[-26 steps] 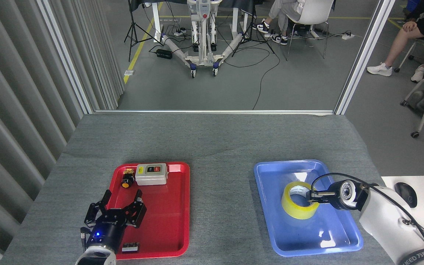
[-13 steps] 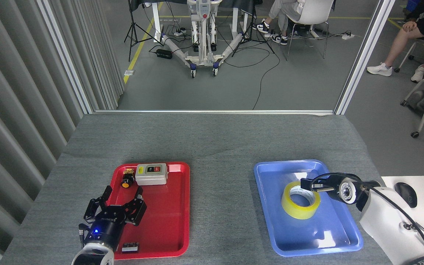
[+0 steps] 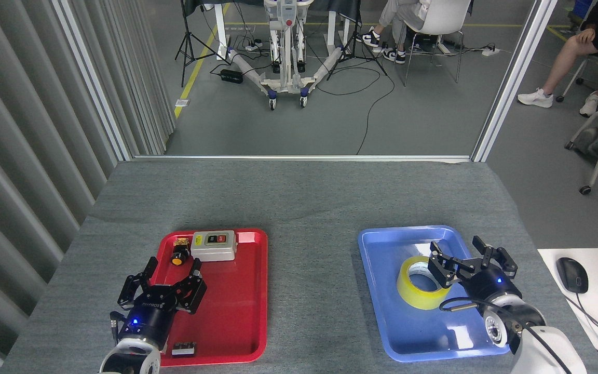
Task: Place and move tape with both arms
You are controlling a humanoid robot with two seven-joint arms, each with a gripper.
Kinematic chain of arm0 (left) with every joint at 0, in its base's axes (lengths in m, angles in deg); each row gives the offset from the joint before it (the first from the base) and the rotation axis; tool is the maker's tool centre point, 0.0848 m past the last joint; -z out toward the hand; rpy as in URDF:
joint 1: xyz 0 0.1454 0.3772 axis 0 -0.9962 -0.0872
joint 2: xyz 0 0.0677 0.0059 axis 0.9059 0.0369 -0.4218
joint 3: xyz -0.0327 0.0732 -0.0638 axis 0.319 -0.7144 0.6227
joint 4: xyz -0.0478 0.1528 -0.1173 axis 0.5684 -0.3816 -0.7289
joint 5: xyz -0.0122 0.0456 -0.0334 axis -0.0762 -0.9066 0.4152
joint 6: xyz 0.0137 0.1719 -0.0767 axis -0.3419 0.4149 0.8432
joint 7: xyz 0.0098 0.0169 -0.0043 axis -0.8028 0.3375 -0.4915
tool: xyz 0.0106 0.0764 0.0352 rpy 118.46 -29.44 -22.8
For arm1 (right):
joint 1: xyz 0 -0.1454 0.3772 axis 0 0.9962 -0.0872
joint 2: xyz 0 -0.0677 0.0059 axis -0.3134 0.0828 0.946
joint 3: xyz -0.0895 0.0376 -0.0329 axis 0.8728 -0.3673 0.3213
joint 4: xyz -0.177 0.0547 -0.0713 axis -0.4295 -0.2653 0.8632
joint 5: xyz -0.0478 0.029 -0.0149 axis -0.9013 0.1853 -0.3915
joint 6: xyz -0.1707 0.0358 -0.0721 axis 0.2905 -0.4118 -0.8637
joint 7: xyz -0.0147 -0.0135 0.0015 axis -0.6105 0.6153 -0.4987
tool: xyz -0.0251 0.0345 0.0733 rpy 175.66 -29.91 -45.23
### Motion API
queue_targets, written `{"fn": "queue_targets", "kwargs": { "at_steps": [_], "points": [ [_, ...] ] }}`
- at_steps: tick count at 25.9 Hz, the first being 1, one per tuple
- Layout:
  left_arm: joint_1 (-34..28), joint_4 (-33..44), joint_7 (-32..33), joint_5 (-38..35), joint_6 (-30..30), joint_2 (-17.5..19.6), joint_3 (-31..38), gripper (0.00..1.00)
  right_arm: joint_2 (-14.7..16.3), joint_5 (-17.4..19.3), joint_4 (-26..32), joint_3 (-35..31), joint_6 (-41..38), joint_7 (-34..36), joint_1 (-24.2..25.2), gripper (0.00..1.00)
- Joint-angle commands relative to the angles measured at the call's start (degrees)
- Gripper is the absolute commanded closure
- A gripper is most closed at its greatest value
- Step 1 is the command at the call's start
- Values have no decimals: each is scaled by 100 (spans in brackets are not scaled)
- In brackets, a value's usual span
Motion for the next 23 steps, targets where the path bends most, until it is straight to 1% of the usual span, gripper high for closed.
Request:
{"fn": "queue_targets", "kwargs": {
  "at_steps": [1,4,7,10,23],
  "points": [
    [73,0,1,0,-17,1,0,0,-211,-300,413,-548,-291,931,672,1],
    [81,-18,10,17,-43,1,0,0,-440,-511,571,-786,-230,1450,1006,1],
    [152,-62,45,17,-17,-16,0,0,-624,-608,633,-1006,16,1511,1173,1],
    [152,-44,45,26,-17,-16,0,0,-633,-617,641,-1014,289,1511,1190,1],
    [99,-26,1,79,89,-69,35,0,-651,-582,668,-1032,306,1494,1278,1]
  ]
}}
